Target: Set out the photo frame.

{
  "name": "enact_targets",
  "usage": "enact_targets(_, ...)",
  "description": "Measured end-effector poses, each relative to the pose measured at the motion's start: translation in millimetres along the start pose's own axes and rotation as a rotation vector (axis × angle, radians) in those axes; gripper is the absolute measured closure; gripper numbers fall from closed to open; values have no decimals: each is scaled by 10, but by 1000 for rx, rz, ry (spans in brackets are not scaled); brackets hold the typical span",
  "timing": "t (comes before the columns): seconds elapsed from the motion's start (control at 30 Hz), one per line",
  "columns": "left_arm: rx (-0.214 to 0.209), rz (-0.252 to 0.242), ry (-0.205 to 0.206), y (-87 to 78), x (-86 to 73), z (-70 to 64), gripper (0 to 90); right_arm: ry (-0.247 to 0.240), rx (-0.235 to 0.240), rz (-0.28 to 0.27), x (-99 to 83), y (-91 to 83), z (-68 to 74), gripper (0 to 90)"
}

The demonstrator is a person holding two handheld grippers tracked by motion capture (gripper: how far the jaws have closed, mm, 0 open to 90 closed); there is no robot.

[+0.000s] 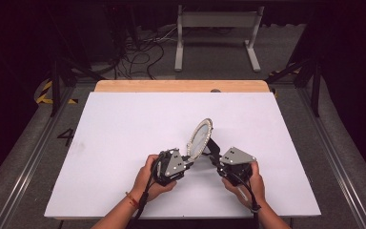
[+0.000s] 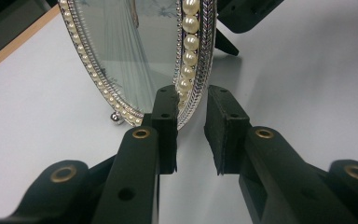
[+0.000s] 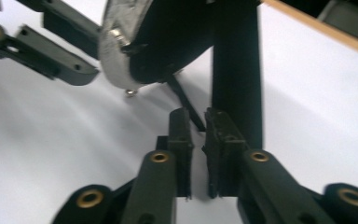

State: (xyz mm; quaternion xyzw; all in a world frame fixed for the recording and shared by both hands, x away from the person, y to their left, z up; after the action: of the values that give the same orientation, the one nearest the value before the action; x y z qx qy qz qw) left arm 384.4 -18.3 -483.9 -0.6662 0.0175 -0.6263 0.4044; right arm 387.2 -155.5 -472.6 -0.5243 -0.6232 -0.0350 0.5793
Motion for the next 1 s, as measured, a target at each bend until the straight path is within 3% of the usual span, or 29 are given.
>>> enact_targets(0.13,-11,22,-7,66,-46,17,740,7,-39,7,-31,6,-75,699)
enact_targets(0.43,-14,45,-21,149,-103,48,767,63,-32,36,-123,160,-114,595)
enact_targets(0.53,-14,47,-23,148,-104,44,767,39,-45,53,-141,223,-106,586)
enact_targets(0.8,-20,51,-19,147,-107,22,765,61,-60,53,-134,357,-141,544)
enact_targets(1.0,-17,40,-33,153,-82,-9,765,80,-63,37,-101,379,-194,585)
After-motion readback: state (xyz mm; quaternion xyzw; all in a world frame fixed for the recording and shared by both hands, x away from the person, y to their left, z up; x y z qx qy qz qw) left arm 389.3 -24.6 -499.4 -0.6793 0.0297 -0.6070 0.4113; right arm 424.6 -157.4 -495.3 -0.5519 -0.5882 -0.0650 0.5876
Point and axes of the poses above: each handheld gripper's, and its own axes: y roughly forward along the jaws, x roughly out of its top, z roughly to its left, the point moved 9 cm from there along y, roughly forward along the jaws, and after that the axes turned 9 degrees about -y, right-handed, at the moved point
